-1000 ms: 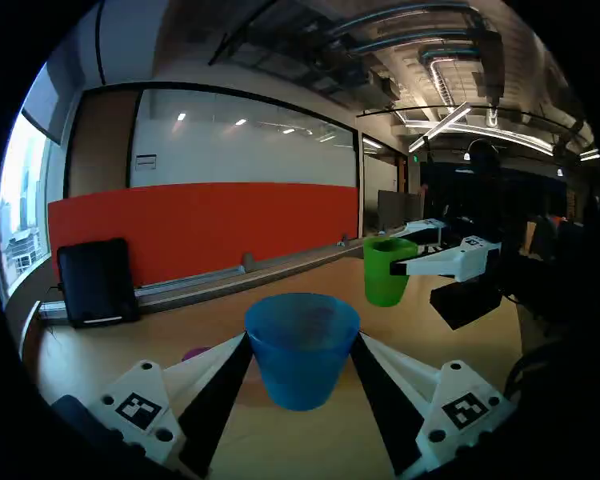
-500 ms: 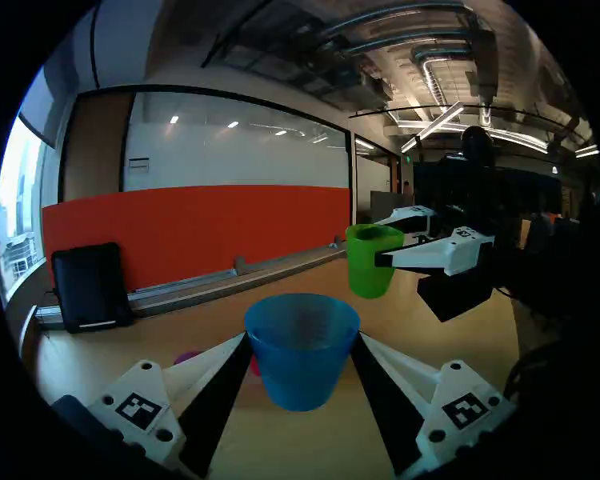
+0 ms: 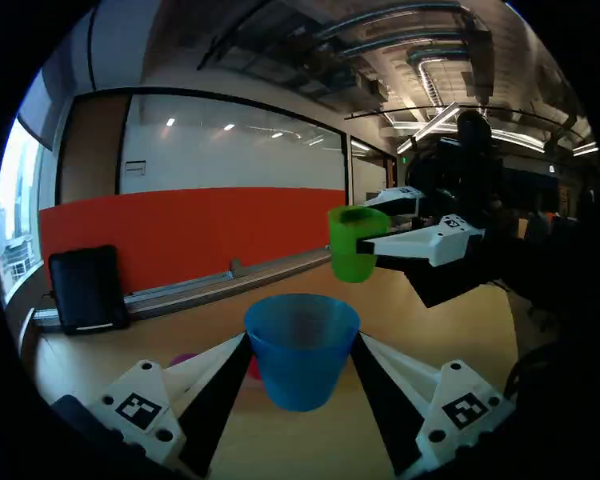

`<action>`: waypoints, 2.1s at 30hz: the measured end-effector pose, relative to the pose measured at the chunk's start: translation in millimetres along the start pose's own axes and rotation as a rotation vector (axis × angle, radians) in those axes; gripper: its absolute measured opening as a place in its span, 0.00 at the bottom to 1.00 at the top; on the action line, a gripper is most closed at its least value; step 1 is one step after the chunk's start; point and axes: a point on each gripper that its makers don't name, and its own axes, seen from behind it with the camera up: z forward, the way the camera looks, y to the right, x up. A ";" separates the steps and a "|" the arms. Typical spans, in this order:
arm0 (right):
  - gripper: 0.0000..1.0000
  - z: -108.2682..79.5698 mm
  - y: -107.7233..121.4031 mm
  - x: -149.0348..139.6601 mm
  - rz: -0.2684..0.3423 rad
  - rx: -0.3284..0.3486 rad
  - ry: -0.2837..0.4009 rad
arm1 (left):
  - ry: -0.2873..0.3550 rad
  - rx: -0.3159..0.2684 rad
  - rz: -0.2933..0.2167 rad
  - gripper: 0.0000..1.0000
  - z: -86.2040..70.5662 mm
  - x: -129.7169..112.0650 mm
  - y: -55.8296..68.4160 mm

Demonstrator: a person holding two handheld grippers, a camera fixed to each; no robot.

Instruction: Pour water

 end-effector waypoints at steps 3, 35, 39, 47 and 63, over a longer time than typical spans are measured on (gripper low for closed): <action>0.91 2.3 2.4 7.0 -0.039 -0.004 0.009 | 0.001 -0.003 0.006 0.85 0.9 -0.3 1.7; 0.91 30.3 9.2 78.4 -0.494 -0.037 0.071 | 0.020 -0.042 0.027 0.85 8.2 4.1 18.5; 0.91 33.0 8.9 86.2 -0.537 -0.038 0.078 | 0.022 -0.048 0.027 0.85 9.4 4.7 21.0; 0.91 36.8 8.9 96.6 -0.618 -0.044 0.088 | 0.024 -0.055 0.026 0.85 10.4 6.0 22.2; 0.91 45.5 6.8 104.0 -0.755 -0.058 0.086 | 0.025 -0.066 0.027 0.85 13.9 8.6 26.1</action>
